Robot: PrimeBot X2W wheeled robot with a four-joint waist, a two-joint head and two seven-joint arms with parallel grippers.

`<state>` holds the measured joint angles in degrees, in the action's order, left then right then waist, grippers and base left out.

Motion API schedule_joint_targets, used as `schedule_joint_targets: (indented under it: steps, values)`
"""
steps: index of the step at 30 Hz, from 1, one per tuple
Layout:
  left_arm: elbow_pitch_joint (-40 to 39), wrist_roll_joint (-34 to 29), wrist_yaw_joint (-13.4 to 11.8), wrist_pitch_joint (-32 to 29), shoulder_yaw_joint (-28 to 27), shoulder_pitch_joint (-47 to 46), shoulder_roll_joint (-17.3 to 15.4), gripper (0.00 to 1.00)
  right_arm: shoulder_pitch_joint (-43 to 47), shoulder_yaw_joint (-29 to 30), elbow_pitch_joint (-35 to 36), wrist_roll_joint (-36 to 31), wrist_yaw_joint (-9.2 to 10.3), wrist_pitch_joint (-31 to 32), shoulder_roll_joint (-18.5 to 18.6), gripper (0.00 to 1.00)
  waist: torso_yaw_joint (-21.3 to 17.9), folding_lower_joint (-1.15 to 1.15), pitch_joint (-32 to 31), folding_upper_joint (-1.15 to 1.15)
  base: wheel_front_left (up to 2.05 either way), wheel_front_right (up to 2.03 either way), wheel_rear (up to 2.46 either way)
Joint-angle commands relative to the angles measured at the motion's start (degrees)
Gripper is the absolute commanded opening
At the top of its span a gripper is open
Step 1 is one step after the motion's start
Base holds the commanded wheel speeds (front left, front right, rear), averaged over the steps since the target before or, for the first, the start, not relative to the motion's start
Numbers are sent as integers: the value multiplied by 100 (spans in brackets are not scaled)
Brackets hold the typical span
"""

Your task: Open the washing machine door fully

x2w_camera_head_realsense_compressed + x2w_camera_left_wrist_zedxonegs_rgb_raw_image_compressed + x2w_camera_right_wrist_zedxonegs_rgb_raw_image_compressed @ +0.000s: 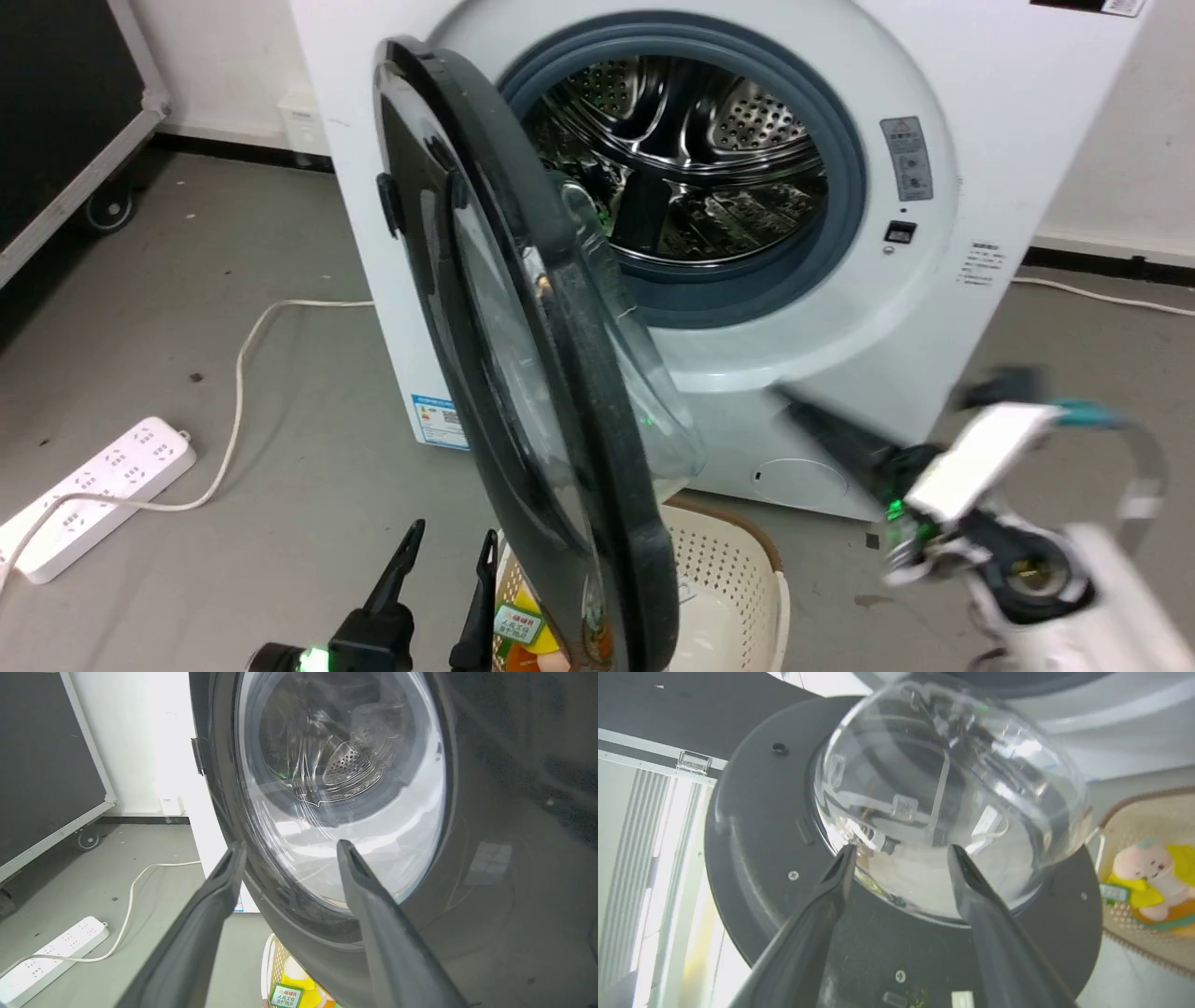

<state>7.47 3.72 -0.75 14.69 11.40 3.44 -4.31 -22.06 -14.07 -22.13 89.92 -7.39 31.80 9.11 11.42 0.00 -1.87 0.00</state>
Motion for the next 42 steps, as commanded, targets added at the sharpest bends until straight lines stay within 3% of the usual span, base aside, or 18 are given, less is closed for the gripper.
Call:
schedule_joint_targets:
  steps: [1,2,3,5,6,7,9,11,12,13,16,24,29,35,36,37,38,42]
  values:
    - [-45,16,39,30,-32,26,2,100,153,81,226,-254,-10,-284,150,100,-30,0,-2,0,0,0,0]
    - [-110,22,59,30,-66,16,3,100,291,195,685,-883,-10,-974,389,100,-83,0,-3,0,0,0,0]
    - [-110,22,59,30,-66,16,3,100,291,195,685,-883,-10,-974,389,100,-83,0,-3,0,0,0,0]
    - [-213,54,93,30,-136,10,8,100,570,233,1303,-2125,-10,-2081,780,100,-173,0,10,0,0,0,0]
    - [-213,54,93,30,-136,10,8,100,570,233,1303,-2125,-10,-2081,780,100,-173,0,10,0,0,0,0]
    - [-265,81,113,30,-192,14,13,100,797,241,1542,-2970,-10,-2783,982,100,-243,0,21,0,0,0,0]
    - [-285,88,128,30,-216,14,15,100,909,259,1608,-3399,-10,-3110,1064,100,-280,0,30,0,0,0,0]
    - [-310,96,159,30,-260,16,17,100,1131,329,1636,-4282,-10,-3662,1180,100,-349,0,39,0,0,0,0]
    - [-327,102,185,30,-312,26,20,100,1345,477,1632,-5125,-10,-4108,1168,100,-419,0,45,0,0,0,0]
    - [-327,102,185,30,-312,26,20,100,1345,477,1632,-5125,-10,-4108,1168,100,-419,0,45,0,0,0,0]
    - [-347,109,227,30,-387,45,25,100,1671,852,1730,-6181,-10,-4461,923,100,-499,0,46,0,0,0,0]
    - [-447,81,273,30,-525,132,51,100,2716,1588,2277,-8065,-10,-4649,-106,100,-643,0,51,0,0,0,0]
    - [-482,58,308,30,-581,109,68,100,3205,1668,2390,-8469,-10,-4674,-463,100,-669,0,57,0,0,0,0]
    - [-479,24,318,30,-623,121,88,100,3330,1767,2431,-8508,-10,-4678,-595,100,-690,0,50,0,0,0,0]
    - [-469,28,322,30,-626,121,92,84,3318,1769,2423,-8488,-10,-4678,-602,100,-684,0,43,0,0,0,0]
    - [-473,59,324,30,-639,120,97,38,3305,1775,2413,-8474,-10,-4678,-608,100,-674,0,36,0,0,0,0]
    - [-489,102,331,30,-653,116,103,0,3291,1782,2402,-8464,-10,-4679,-612,100,-664,0,28,0,0,0,0]
    - [-662,184,386,30,-675,60,118,0,3243,1814,2351,-8396,-10,-4679,-620,100,-618,0,-4,0,0,0,0]
